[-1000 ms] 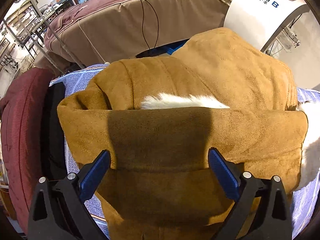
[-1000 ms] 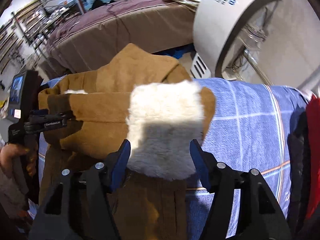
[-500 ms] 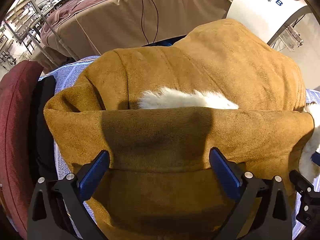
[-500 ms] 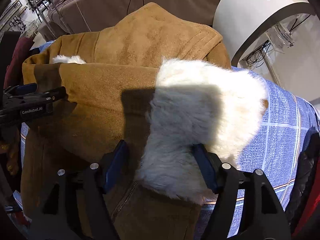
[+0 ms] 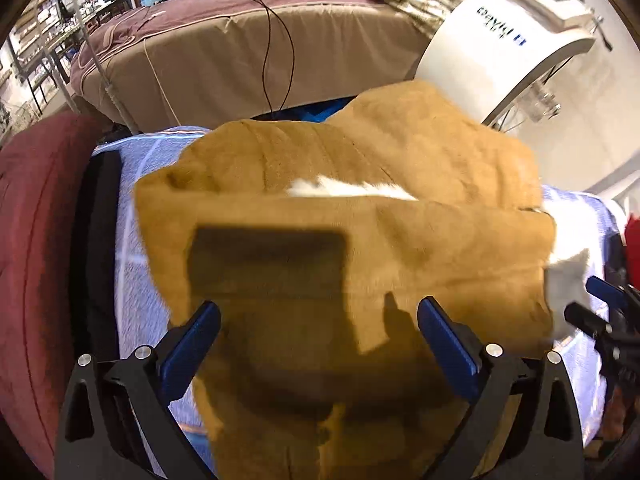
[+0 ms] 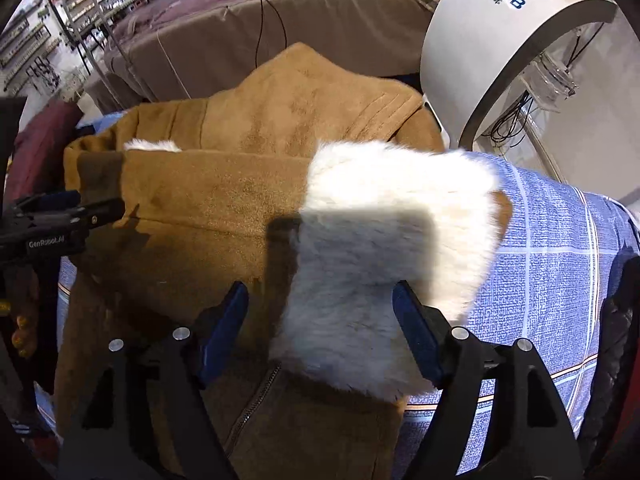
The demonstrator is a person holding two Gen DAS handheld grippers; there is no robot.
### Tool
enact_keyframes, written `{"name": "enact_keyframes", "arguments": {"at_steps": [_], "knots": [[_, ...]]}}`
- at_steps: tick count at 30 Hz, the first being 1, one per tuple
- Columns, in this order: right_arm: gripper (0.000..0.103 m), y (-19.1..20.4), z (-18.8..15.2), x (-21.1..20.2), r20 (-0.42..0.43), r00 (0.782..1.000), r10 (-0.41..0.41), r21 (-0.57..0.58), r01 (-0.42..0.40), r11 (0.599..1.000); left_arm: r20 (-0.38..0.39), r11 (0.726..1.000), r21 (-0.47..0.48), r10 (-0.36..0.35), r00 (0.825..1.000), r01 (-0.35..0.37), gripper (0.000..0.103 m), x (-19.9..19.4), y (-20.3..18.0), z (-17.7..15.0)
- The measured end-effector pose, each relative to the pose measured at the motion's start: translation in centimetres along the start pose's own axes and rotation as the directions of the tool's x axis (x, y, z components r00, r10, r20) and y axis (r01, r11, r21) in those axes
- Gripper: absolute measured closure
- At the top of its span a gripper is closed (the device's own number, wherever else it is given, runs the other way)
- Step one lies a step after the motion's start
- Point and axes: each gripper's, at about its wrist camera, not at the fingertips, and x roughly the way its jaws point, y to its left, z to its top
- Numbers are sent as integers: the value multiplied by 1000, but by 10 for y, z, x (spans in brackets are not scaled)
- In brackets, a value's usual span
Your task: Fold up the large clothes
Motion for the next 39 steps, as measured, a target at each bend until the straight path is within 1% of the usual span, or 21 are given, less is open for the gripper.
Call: {"name": "enact_keyframes", "arguments": {"at_steps": [3,6,8,10,13,15,16,19,22,25,28,29,30,31,32,33,34,35,37,38,39], "knots": [[23,-25,-20,-17,-7,997,77,42,-77,996,-5,999,-7,-47,999,47,6,-22,19,-30],[23,-52,-51,-17,-79,984,161,96,-153,984,-72,996,-41,-80,994,77,6,-29,42,-64],[23,-71,-74,-14,-121,971,206,143,-188,972,-119,991,-80,-117,986,108,6,-30,53,-85],[23,-88,-93,-7,-162,955,250,192,-218,957,-156,985,-120,-141,978,123,6,-29,65,-102],[23,-109,-120,3,-212,926,311,270,-251,930,-181,976,-158,-178,967,150,6,-27,75,-127],[23,-116,-135,8,-233,910,343,305,-266,914,-210,974,-157,-196,958,165,6,-22,74,-140],[23,-117,-140,10,-237,903,358,319,-276,907,-228,974,-153,-198,953,166,6,-16,75,-141],[23,-115,-154,17,-248,873,419,347,-324,880,-259,976,-139,-198,945,167,6,-9,73,-154],[23,-106,-166,25,-275,853,444,348,-343,873,-274,965,-186,-234,933,187,6,-1,84,-166],[23,-97,-176,37,-299,832,467,363,-353,862,-296,942,-235,-303,906,239,6,11,91,-176],[23,-96,-185,45,-307,819,485,385,-359,850,-324,937,-214,-335,885,277,6,17,89,-182],[23,-96,-186,47,-300,816,494,394,-365,844,-329,937,-204,-340,881,285,6,19,87,-183],[23,-96,-187,48,-292,812,505,407,-373,834,-331,933,-204,-350,876,296,6,20,85,-183],[23,-98,-188,49,-283,805,522,424,-383,821,-327,922,-217,-378,866,321,6,21,84,-182],[23,-100,-189,50,-272,794,543,441,-398,804,-321,907,-235,-413,853,351,7,21,83,-180],[23,-97,-187,52,-262,780,568,453,-420,786,-314,887,-253,-453,834,386,8,23,80,-179],[23,-92,-186,54,-255,761,597,460,-447,767,-315,875,-259,-477,820,409,10,25,75,-178],[23,-84,-183,57,-267,752,602,451,-455,768,-327,875,-246,-480,814,417,11,28,67,-176],[23,-69,-177,62,-315,772,553,384,-428,818,-360,904,-194,-428,829,382,11,33,55,-176],[23,-63,-175,66,-328,775,540,365,-423,829,-371,914,-171,-406,835,368,10,35,50,-176],[23,-61,-167,69,-334,775,537,365,-419,831,-376,920,-154,-392,840,361,8,37,46,-176]]}}
